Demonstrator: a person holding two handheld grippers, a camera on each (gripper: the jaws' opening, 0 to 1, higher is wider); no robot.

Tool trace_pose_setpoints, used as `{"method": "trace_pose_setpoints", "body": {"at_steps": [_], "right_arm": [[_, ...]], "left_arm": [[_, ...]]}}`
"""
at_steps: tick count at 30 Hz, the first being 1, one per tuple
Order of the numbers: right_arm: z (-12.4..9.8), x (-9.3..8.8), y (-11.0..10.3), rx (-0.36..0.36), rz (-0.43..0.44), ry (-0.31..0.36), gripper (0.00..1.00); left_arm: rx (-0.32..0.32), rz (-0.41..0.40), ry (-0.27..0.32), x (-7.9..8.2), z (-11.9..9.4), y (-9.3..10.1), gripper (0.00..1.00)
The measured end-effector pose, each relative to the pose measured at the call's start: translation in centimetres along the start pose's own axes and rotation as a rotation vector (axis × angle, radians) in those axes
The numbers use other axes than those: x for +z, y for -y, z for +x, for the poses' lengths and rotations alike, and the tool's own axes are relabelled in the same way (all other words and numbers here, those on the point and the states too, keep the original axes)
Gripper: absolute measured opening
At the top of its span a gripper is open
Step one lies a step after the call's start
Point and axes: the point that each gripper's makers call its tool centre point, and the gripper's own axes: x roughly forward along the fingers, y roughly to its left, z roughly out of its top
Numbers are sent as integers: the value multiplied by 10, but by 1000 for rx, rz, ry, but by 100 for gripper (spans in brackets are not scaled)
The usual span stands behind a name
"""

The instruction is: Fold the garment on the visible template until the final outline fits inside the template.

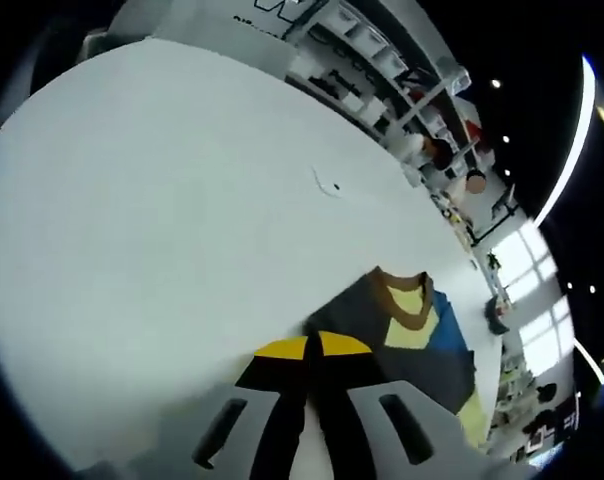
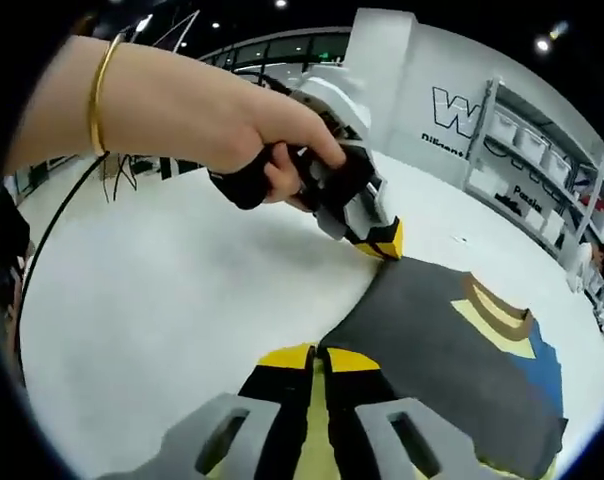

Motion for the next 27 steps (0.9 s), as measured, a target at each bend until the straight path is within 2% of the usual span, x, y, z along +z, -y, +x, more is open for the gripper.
{"method": "trace_pose_setpoints", "body": {"at_steps": [1,4,7,9,13,16,18,22,25,27], "right_arm": [[1,-3,-6,31,57,-11,1],[-4,0,-5,35,100,4,4],[-11,11,-10,66,204,58,15],[-14,15,-9,73,241,66,23],[-24,30,-5,86,309,128,38],[-33,35,0,86,316,140,49],[-39,37,3,86,322,155,52],[-55,32,17,78,335,158,56],[-68,22,32,53,357,148,60],[-75,14,41,42,364,132,63]], "left_arm": [[11,18,16,3,-2,0,6],[47,81,54,10,-8,0,7],[116,151,100,19,-16,-7,5],[133,153,104,18,-19,-8,5],[108,182,139,22,-30,0,8],[96,207,143,23,-37,6,18],[92,217,146,22,-42,10,24],[64,240,149,12,-55,22,33],[43,258,158,3,-64,31,38],[35,264,164,-4,-71,36,46]]}}
